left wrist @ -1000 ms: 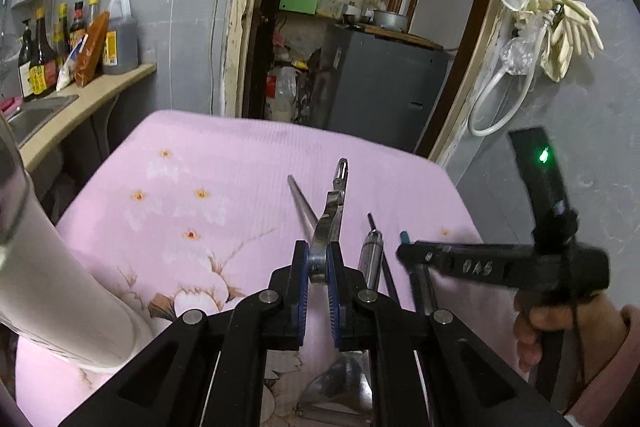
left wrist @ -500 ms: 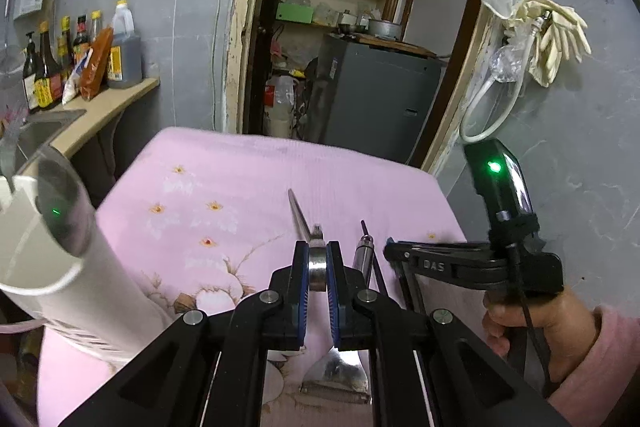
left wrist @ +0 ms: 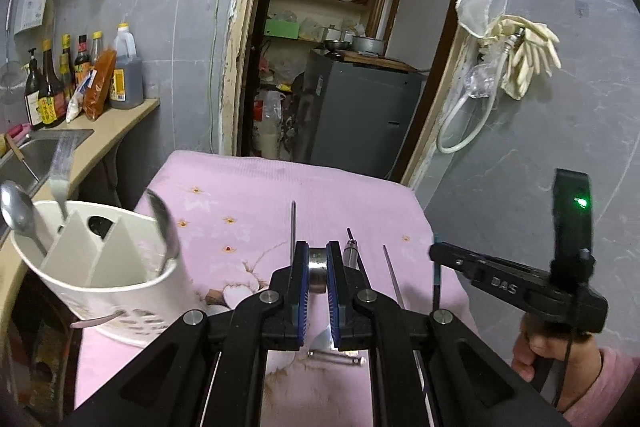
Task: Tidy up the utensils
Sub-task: 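Grasp a metal fork with the left tool while the right tool grasps the teal-handled utensil, then lift the fork and teal-handled utensil and carry both over the white caddy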
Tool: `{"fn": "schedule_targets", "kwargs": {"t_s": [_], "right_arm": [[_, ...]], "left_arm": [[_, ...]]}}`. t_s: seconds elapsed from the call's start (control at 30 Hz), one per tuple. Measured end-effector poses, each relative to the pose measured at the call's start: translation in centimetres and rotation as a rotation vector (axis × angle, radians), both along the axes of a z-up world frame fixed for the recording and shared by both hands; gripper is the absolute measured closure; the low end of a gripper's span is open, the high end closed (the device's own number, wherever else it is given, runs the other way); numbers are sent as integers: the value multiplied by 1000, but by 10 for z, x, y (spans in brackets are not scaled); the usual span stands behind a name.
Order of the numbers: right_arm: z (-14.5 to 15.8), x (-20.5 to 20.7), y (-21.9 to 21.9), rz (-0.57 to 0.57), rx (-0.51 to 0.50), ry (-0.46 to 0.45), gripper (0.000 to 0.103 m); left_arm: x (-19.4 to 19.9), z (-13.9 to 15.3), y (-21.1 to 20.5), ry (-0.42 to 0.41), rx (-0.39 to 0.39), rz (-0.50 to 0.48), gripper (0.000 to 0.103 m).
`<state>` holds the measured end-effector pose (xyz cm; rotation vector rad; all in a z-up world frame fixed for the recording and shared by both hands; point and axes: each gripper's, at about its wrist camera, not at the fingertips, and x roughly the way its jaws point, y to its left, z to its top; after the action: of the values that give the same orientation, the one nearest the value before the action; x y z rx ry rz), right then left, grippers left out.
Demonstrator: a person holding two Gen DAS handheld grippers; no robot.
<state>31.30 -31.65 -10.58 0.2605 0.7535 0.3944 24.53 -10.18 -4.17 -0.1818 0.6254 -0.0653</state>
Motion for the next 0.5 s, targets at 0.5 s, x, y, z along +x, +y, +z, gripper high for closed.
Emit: {"fn": "schedule_targets", "kwargs": {"t_s": [0.5], "right_arm": [[62, -130, -2, -134, 18, -200, 96]], "left_arm": [[-78, 50, 24, 8, 24, -117, 95]]}}
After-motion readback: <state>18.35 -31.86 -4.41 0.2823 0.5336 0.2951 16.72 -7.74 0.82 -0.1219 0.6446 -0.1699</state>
